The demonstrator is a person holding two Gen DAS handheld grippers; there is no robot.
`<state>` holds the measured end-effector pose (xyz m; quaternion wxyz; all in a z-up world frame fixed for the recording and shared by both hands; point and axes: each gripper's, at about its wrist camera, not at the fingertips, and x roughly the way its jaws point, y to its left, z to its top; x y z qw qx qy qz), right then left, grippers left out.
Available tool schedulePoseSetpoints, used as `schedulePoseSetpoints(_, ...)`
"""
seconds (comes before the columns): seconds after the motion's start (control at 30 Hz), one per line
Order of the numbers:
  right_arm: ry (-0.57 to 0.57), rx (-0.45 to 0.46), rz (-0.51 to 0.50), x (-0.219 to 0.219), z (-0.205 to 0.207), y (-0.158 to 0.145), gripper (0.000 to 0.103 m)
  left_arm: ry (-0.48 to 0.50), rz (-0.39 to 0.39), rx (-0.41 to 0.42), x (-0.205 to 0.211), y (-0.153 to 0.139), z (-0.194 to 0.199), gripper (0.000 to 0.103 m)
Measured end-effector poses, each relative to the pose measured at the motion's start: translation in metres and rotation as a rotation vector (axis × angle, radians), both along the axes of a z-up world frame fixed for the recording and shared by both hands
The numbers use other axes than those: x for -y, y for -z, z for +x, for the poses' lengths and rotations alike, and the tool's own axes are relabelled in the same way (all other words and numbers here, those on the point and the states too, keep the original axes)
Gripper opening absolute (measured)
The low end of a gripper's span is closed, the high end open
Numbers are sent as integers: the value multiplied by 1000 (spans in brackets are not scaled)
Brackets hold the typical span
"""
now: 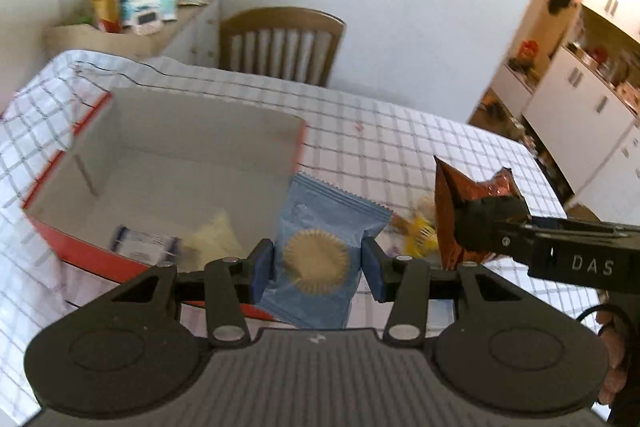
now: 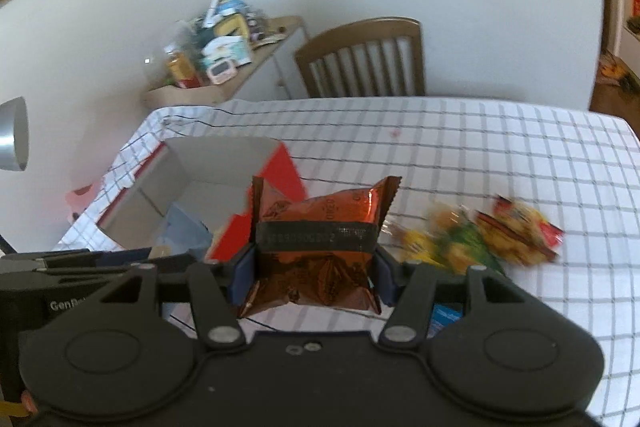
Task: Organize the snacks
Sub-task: 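Carry both packs over the red box and open both grippers to release them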
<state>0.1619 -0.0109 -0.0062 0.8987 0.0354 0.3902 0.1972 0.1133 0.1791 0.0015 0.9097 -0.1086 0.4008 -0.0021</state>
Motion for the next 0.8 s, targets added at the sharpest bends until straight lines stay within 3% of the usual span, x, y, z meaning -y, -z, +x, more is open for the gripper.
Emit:
schedulePoseSetpoints(0.37, -96, 5, -40, -74, 23, 2, 58, -117, 35, 2, -79, -2, 16, 46)
schedulePoseSetpoints(0.8, -199, -18, -182, -159, 50, 38, 58, -163, 69, -81, -148, 33, 55, 46)
